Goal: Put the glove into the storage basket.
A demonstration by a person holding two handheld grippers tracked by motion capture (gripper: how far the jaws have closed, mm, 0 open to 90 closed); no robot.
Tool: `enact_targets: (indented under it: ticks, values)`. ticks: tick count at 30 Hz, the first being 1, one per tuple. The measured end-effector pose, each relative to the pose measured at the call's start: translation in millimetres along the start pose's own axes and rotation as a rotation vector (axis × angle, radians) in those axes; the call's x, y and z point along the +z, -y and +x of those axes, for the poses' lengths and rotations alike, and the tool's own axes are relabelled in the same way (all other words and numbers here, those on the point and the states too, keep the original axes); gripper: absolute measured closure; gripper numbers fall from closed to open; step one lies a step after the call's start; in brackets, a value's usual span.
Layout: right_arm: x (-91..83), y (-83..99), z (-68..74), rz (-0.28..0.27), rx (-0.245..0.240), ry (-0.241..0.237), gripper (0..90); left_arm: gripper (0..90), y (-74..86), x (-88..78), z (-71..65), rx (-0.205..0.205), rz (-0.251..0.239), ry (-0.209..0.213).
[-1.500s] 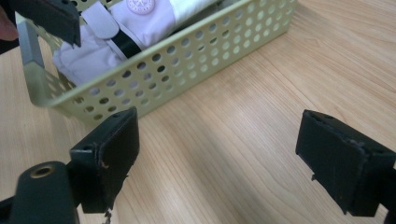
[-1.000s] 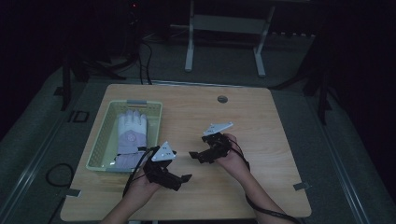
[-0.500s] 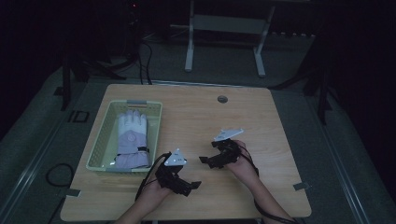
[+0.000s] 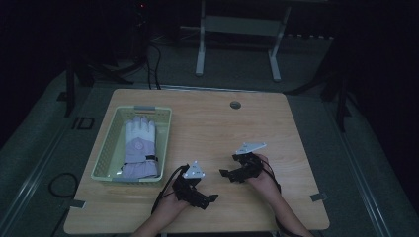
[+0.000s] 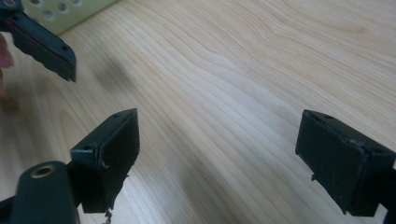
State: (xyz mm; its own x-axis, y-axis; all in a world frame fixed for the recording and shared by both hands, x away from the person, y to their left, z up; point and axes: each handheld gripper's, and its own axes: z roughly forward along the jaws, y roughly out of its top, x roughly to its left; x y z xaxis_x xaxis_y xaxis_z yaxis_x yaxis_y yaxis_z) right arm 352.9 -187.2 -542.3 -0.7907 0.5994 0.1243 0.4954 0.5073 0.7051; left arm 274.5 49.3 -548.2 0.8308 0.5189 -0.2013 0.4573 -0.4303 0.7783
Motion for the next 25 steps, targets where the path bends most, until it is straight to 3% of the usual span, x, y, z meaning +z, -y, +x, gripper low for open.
enact_targets:
  ticks: [15,25]
  values:
    - [-17.2,26.7,-11.3,0.001,0.038,0.044,13.6,1.6,5.9,10.0,-4.1,0.010,0.020,0.013]
    - [-19.3,31.1,-14.2,-0.023,0.038,0.042,13.6,1.6,8.5,7.9,-1.2,-0.022,-0.006,0.017]
